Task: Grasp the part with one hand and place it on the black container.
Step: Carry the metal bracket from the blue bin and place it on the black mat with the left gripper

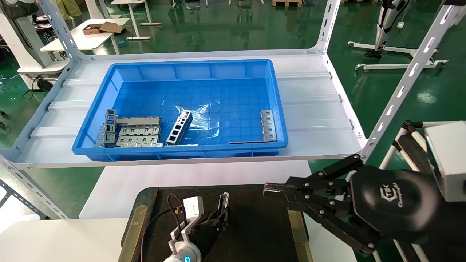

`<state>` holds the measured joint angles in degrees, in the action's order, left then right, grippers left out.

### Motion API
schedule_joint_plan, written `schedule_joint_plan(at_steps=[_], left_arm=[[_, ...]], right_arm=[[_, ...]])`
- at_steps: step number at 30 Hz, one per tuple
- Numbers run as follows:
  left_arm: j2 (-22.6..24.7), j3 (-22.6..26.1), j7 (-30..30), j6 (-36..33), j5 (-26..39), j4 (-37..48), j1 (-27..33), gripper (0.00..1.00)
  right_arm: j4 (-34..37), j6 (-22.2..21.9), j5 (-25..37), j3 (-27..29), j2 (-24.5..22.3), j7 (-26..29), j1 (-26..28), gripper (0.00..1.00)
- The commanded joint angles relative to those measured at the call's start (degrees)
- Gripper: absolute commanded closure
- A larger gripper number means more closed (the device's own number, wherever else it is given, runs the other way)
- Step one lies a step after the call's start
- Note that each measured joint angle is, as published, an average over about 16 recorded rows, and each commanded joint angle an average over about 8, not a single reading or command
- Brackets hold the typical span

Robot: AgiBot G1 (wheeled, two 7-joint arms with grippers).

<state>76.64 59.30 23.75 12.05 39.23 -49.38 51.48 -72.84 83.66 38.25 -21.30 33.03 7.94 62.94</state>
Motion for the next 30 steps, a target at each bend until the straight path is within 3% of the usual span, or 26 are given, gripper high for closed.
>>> schedule_joint_plan(at_steps=[1, 3, 6, 9, 10, 12, 14, 30], left_arm=[[0.4, -0.4, 0.3, -0.4, 0.6, 0.9, -0.1, 1.0], [0.6, -0.6, 0.8, -0.4, 1.0, 1.2, -0.1, 0.99], [0.7, -0.6, 1.6, -0.4, 1.4, 1.6, -0.2, 0.83], [0.8, -0.3, 2.4, -0.1, 1.6, 1.7, -0.3, 0.46], [0.9, -0.2, 2.7, 0.0, 1.7, 1.8, -0.3, 0.34], [0.9, 0.0, 3.2, 0.3, 1.9, 1.8, -0.3, 0.14], [0.9, 0.2, 3.8, 0.6, 2.1, 1.8, -0.3, 0.01], [0.3, 2.7, 6.8, 2.5, 6.3, -0.3, 0.0, 0.0]], right_arm=[[0.0, 0.0, 0.0, 0.0, 0.0, 0.0, 0.0, 0.98], [0.0, 0.0, 0.0, 0.0, 0.0, 0.0, 0.0, 0.79], [0.0, 0.0, 0.0, 0.0, 0.0, 0.0, 0.0, 0.41], [0.0, 0.0, 0.0, 0.0, 0.0, 0.0, 0.0, 0.06], [0.0, 0.0, 0.0, 0.0, 0.0, 0.0, 0.0, 0.01], [0.0, 0.0, 0.0, 0.0, 0.0, 0.0, 0.0, 0.0], [0.0, 0.0, 0.0, 0.0, 0.0, 0.0, 0.0, 0.0], [0.0, 0.0, 0.0, 0.0, 0.0, 0.0, 0.0, 0.0]])
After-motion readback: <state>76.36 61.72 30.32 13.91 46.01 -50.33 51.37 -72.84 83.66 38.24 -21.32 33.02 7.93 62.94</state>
